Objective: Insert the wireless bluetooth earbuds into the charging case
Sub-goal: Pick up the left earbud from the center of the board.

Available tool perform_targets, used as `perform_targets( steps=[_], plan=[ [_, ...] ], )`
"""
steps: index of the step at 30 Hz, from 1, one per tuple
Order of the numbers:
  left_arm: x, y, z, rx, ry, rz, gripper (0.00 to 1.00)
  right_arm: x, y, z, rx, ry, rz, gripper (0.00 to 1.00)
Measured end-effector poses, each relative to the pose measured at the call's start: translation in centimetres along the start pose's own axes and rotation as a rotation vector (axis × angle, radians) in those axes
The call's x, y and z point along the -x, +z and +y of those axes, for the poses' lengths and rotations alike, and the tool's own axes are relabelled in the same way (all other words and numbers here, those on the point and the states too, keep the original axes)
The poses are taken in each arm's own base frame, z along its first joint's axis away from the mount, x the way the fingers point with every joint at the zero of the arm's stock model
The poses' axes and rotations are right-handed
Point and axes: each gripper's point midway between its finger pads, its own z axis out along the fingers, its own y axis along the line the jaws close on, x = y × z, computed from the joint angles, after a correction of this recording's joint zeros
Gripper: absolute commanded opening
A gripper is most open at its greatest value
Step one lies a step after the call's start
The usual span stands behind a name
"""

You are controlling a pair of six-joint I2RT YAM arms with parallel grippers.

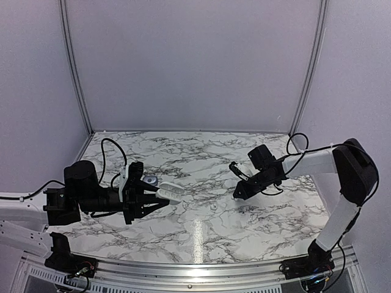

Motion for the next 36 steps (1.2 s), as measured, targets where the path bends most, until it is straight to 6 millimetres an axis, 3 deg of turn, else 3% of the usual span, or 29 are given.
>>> perform_targets(
  steps=[9,21,32,36],
  plan=[
    [0.0,0.0,0.0,0.000,0.001,0.000,0.00,-0.2,0.3,0.6,0.019,-0.011,0.020,0.00],
    [0.0,0.0,0.0,0.001,0.001,0.000,0.00,0.1,-0.1,1.1,0.016,-0.036,0.019,0.00],
    [-0.1,0.0,0.0,0.003,0.000,0.001,0.00,2.0,-2.5,2.0,0.012,-0.095,-0.064,0.00],
    [0.0,0.0,0.0,0.001,-0.002,0.001,0.00,3.6,-4.9,4.4,0.065,-0.172,-0.155,0.00]
  ],
)
